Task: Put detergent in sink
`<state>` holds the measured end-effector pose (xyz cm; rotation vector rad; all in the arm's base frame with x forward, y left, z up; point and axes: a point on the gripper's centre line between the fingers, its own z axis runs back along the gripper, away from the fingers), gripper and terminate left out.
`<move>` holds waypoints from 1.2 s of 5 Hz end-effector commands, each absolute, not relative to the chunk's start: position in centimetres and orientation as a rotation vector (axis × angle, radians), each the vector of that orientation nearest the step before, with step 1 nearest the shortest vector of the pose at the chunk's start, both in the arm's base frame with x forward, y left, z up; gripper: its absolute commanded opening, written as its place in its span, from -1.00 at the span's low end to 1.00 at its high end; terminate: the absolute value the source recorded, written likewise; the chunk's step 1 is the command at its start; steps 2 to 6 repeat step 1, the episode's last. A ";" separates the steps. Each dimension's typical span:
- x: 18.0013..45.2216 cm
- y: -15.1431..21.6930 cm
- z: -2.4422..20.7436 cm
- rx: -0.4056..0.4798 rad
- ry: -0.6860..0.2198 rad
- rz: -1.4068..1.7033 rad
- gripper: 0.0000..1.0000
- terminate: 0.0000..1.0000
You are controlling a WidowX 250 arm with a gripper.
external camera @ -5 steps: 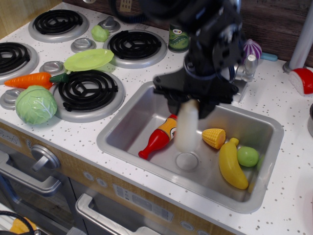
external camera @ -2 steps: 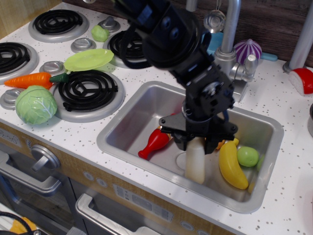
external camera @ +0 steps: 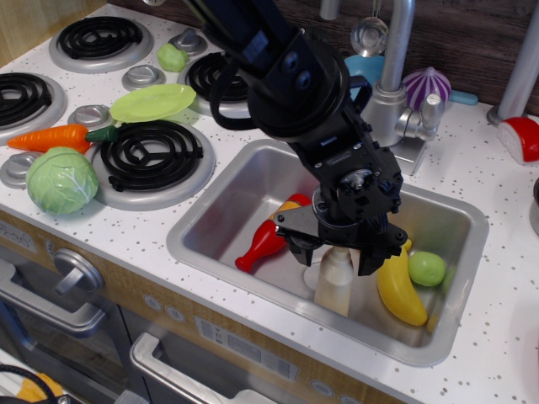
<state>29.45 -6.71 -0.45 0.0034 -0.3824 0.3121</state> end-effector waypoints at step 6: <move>29.9 -6.8 0.1 -0.015 -0.408 0.329 1.00 1.00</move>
